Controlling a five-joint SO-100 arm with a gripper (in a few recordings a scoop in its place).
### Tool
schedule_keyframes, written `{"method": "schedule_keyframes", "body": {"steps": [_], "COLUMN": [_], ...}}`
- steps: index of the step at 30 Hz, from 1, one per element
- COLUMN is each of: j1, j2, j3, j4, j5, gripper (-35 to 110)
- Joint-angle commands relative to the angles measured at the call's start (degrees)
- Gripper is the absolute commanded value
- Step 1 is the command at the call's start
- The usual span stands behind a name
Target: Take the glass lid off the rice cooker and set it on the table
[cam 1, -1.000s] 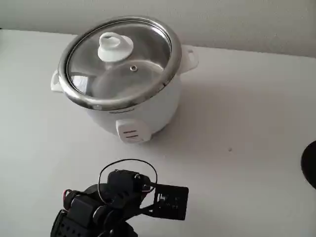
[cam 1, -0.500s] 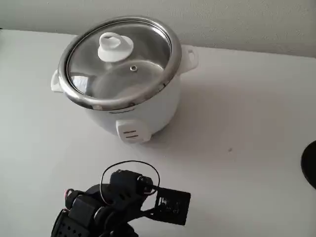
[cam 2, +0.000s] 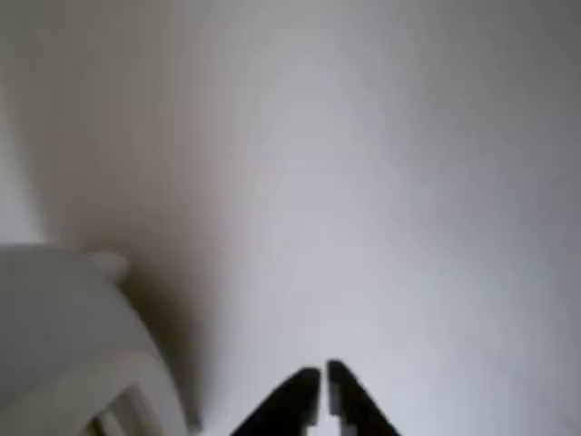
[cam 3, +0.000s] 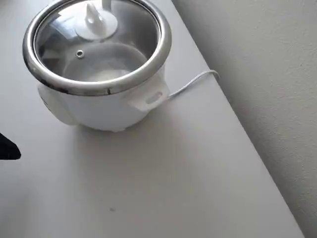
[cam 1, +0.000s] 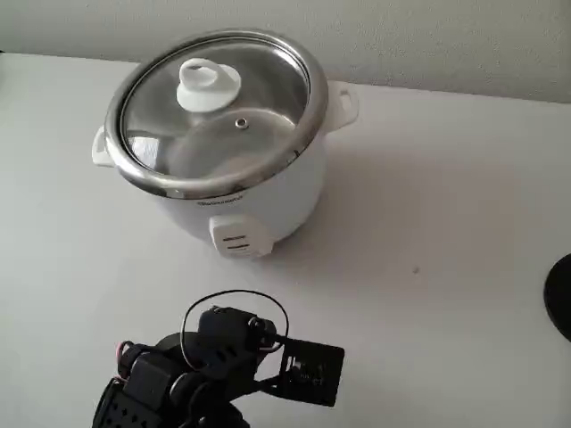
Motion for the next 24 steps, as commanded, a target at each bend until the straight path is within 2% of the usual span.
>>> {"method": "schedule_keyframes", "body": {"steps": [1, 24], "j1": [-0.62, -2.2], "j2": [0.0, 0.0], "j3": [1.67, 1.67], "j4": [0.18, 0.18], "j5": [-0.62, -0.79], "gripper": [0, 1]}}
